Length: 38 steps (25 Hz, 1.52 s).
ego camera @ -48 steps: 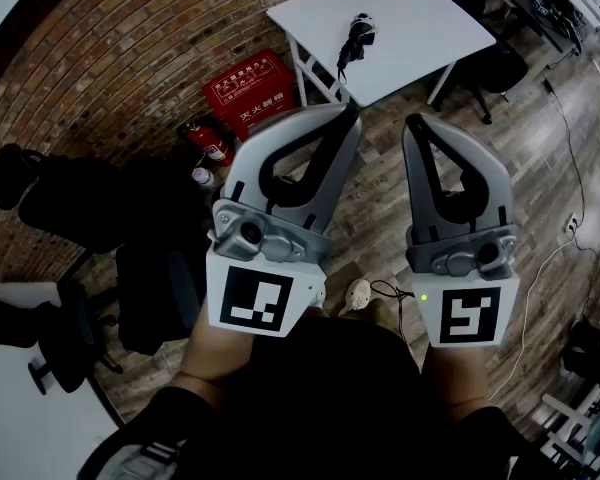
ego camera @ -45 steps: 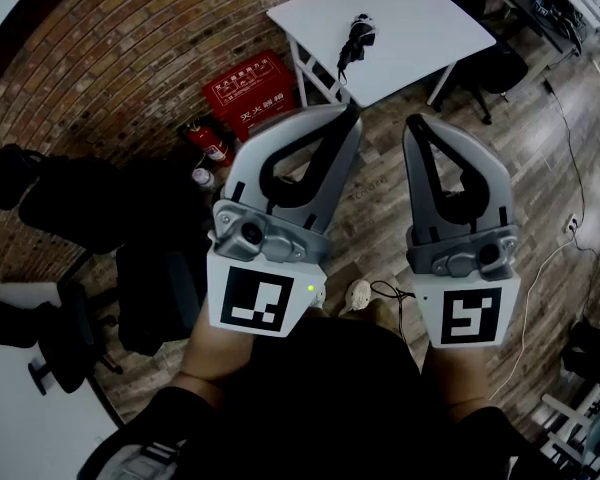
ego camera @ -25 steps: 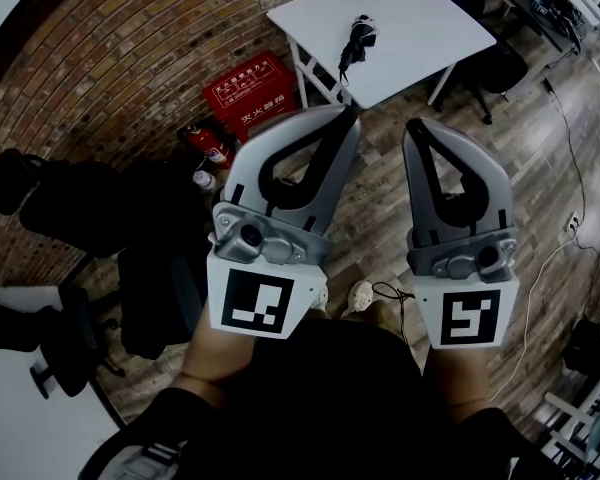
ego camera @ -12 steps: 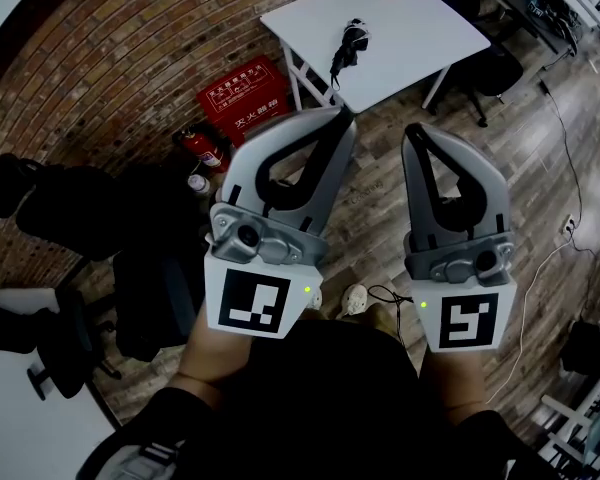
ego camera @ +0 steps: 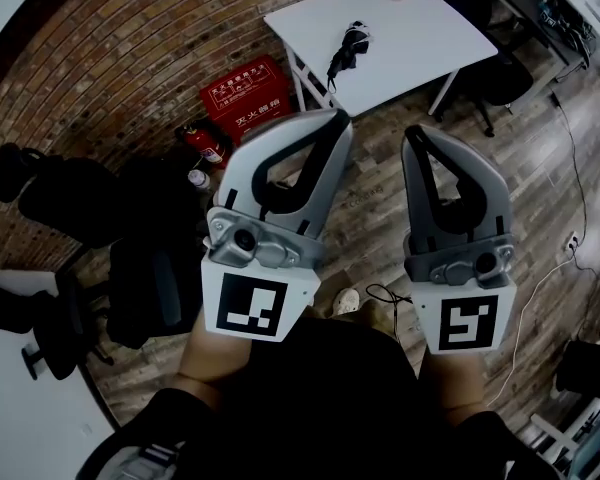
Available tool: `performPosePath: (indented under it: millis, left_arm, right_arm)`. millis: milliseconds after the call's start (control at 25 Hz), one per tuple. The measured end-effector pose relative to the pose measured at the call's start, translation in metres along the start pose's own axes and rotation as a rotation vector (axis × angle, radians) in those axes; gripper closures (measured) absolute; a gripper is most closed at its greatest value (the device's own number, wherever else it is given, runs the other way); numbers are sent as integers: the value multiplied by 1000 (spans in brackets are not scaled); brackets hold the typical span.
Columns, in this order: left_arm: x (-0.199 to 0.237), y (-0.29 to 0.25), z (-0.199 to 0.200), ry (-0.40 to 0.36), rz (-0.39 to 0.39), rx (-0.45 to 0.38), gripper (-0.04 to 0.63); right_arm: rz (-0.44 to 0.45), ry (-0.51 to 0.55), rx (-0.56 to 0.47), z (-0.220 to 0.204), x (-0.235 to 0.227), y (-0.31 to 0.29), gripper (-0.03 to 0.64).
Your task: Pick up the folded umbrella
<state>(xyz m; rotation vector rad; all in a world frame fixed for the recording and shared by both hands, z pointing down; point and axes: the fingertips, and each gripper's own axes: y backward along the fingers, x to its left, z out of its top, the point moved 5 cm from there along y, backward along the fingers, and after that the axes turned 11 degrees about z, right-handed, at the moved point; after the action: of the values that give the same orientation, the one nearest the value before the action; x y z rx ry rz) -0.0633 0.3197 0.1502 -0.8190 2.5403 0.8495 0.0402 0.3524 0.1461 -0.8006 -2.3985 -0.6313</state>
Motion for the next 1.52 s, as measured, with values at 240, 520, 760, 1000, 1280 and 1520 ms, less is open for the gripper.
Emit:
performPosePath:
  millis: [240,520,760,1000,1280,1520]
  left_arm:
    - [-24,-9,1,-11,23,14,583]
    - [-34,-19,5,-23,31,22,583]
    - [-37,-21,4,-29,39,27,583]
    - [-29,-31,-9,-37,40,33,583]
    - [-11,-57,-49,-39,22,31,583]
    - [17,-102,-92,-18,-5,20,583]
  right_arm:
    - [19,-8,-31,-12,-12,17,589]
    - [27,-9,-54,-17,-23,26,589]
    - [31,-19,-68,-21,-26,29,589]
    - [27,-30,-76,-31,-32,19,589]
    - [1,-30,-68,-63,-47,-14,589]
    - [-25,-13,-42,-97,-73,-58,589]
